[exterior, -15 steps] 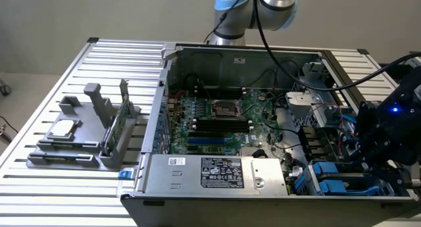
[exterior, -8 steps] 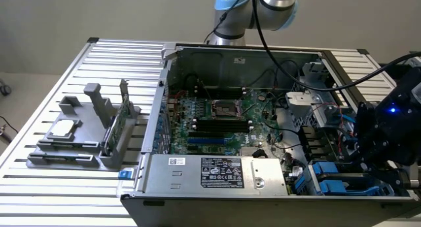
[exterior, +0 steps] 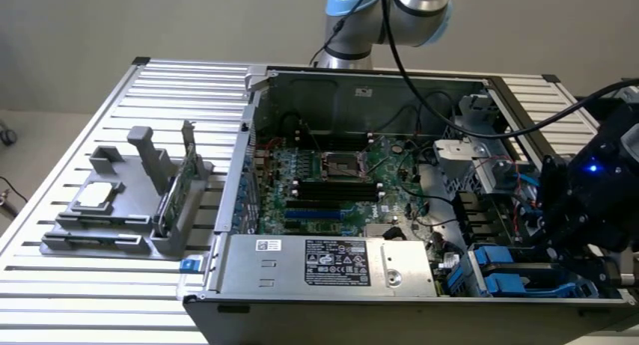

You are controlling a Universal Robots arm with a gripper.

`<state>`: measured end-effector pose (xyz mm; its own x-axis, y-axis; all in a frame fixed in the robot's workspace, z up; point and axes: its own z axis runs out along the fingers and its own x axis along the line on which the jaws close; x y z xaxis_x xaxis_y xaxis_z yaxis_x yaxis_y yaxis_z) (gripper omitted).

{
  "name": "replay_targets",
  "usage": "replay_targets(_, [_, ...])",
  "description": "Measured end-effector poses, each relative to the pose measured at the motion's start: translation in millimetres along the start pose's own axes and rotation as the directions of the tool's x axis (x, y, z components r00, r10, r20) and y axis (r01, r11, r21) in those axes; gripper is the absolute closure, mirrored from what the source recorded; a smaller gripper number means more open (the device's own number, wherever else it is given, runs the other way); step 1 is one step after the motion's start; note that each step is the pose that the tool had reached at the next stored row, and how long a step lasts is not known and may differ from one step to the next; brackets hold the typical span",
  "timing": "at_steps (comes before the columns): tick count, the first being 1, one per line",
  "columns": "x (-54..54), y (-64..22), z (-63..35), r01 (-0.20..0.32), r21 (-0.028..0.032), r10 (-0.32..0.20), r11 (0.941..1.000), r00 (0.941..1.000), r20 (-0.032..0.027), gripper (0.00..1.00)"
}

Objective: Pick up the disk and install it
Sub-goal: 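Insert the first disk wire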

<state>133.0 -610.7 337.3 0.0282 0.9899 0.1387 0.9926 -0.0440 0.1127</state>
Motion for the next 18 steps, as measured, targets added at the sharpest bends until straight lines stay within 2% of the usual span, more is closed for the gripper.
replay_targets(8, [-0.1, -1.8, 0.7, 0.001, -0.0092, -0.001, 1.0000, 1.0000, -0.0001, 0.84])
replay_targets(18, [-0.3, -3.5, 1.4, 0.001, -0.0169, -0.001, 0.9999, 1.0000, -0.0004, 0.84])
